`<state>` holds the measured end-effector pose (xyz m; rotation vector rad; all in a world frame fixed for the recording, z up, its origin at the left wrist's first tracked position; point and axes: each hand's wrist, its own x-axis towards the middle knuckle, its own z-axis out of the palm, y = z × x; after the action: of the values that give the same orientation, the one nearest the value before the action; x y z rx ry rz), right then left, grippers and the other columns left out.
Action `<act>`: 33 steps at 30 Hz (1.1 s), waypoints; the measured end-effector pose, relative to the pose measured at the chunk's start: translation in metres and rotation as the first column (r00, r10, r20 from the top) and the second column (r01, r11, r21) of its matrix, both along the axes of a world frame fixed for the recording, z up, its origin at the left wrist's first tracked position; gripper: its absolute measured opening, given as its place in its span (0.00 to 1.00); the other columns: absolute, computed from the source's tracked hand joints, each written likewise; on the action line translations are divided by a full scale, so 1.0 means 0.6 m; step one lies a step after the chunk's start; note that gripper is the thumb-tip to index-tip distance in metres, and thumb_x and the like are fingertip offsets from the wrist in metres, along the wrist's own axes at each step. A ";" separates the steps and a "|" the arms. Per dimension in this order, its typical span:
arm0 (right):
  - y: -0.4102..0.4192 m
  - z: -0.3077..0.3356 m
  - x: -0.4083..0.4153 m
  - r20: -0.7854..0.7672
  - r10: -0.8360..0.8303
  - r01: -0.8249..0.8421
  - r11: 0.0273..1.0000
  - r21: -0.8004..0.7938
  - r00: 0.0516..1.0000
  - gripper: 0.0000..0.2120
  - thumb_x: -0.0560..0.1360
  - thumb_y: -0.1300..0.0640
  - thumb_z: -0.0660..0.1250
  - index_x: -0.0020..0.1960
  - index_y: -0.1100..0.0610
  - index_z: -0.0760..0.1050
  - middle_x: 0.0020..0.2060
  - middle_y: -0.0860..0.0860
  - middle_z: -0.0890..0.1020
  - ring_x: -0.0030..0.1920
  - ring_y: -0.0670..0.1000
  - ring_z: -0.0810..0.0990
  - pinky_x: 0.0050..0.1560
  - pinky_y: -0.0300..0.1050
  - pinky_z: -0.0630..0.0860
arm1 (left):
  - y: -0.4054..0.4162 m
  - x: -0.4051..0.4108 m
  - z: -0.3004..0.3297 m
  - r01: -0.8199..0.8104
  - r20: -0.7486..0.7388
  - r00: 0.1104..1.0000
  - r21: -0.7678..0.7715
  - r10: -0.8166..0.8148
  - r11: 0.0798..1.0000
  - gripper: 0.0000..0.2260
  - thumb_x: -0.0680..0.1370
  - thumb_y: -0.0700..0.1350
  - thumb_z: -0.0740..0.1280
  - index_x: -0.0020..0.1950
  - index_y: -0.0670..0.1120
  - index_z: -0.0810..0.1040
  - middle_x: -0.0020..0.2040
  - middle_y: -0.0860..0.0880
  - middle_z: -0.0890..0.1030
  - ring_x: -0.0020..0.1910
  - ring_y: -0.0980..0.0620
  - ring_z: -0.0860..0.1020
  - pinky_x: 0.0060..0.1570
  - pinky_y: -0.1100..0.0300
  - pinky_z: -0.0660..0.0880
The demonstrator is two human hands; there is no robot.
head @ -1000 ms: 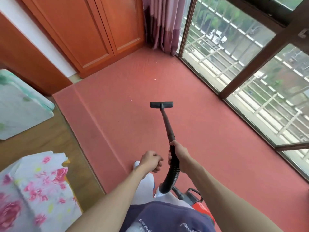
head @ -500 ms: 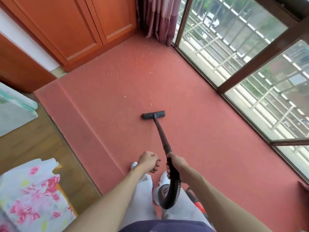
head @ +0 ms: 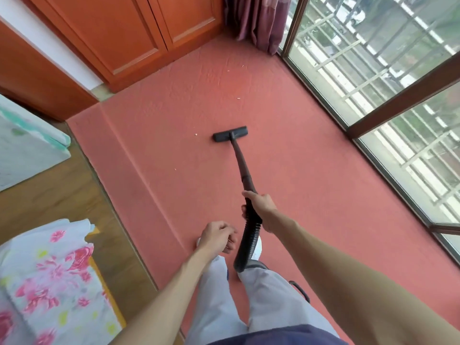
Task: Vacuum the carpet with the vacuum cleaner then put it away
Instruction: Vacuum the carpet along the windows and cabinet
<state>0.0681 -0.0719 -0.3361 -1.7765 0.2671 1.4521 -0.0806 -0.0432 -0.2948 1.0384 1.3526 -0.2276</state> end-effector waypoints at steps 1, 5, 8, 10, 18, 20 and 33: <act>-0.022 0.008 -0.009 0.046 -0.005 0.004 0.999 0.035 0.999 0.09 0.76 0.58 0.67 0.50 0.62 0.70 0.27 0.56 0.74 0.23 0.53 0.72 0.26 0.43 0.73 | -0.014 0.006 -0.004 -0.003 -0.022 1.000 0.006 0.003 1.000 0.08 0.77 0.36 0.61 0.43 0.39 0.79 0.32 0.45 0.77 0.25 0.51 0.73 0.27 0.63 0.71; -0.135 0.047 -0.042 0.215 0.120 -0.124 0.992 0.005 0.969 0.07 0.75 0.56 0.66 0.51 0.60 0.75 0.25 0.51 0.73 0.24 0.51 0.73 0.26 0.45 0.74 | -0.060 0.017 -0.009 0.043 -0.087 0.995 0.046 -0.039 0.998 0.08 0.75 0.38 0.62 0.42 0.37 0.80 0.30 0.48 0.79 0.26 0.51 0.75 0.27 0.63 0.71; -0.198 0.071 -0.052 0.238 0.214 -0.207 0.977 -0.058 0.947 0.05 0.75 0.58 0.65 0.47 0.61 0.75 0.24 0.51 0.73 0.22 0.51 0.72 0.26 0.44 0.73 | -0.071 0.018 -0.001 0.093 -0.096 0.991 0.032 -0.089 0.995 0.09 0.74 0.38 0.61 0.39 0.42 0.80 0.29 0.50 0.80 0.26 0.51 0.76 0.29 0.61 0.72; -0.202 0.070 -0.047 0.233 0.230 -0.215 0.973 -0.086 0.945 0.05 0.74 0.59 0.65 0.46 0.61 0.75 0.24 0.52 0.73 0.21 0.51 0.71 0.25 0.44 0.73 | -0.072 0.024 0.008 0.122 -0.090 0.989 0.029 -0.119 0.992 0.09 0.74 0.38 0.61 0.39 0.43 0.80 0.29 0.50 0.80 0.26 0.51 0.76 0.30 0.61 0.73; -0.078 0.017 0.005 0.153 0.149 -0.136 0.986 -0.095 0.977 0.12 0.73 0.60 0.65 0.56 0.60 0.77 0.27 0.55 0.75 0.21 0.52 0.74 0.24 0.41 0.74 | -0.054 0.041 0.047 0.018 -0.011 1.000 0.126 -0.017 0.992 0.09 0.76 0.36 0.61 0.47 0.37 0.81 0.34 0.44 0.78 0.31 0.47 0.75 0.29 0.61 0.74; -0.059 0.016 0.008 0.138 0.149 -0.137 0.986 -0.091 0.979 0.13 0.74 0.59 0.65 0.57 0.60 0.76 0.28 0.55 0.75 0.21 0.52 0.74 0.25 0.41 0.74 | -0.057 0.030 0.050 0.006 -0.012 1.000 0.135 -0.004 0.991 0.09 0.76 0.36 0.61 0.46 0.37 0.81 0.34 0.44 0.78 0.31 0.47 0.75 0.30 0.60 0.74; -0.241 0.116 -0.129 0.304 0.480 -0.469 0.876 -0.114 0.823 0.06 0.72 0.59 0.64 0.43 0.62 0.75 0.25 0.53 0.74 0.21 0.52 0.73 0.25 0.44 0.73 | -0.097 -0.107 0.026 -0.250 -0.070 0.965 0.047 0.252 0.967 0.05 0.76 0.35 0.62 0.44 0.38 0.78 0.32 0.45 0.75 0.26 0.50 0.71 0.27 0.62 0.68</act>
<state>-0.0091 -0.2164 -0.2665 -2.1776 -0.3547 1.4516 -0.1447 -0.1013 -0.2790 0.8857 1.5472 -0.0522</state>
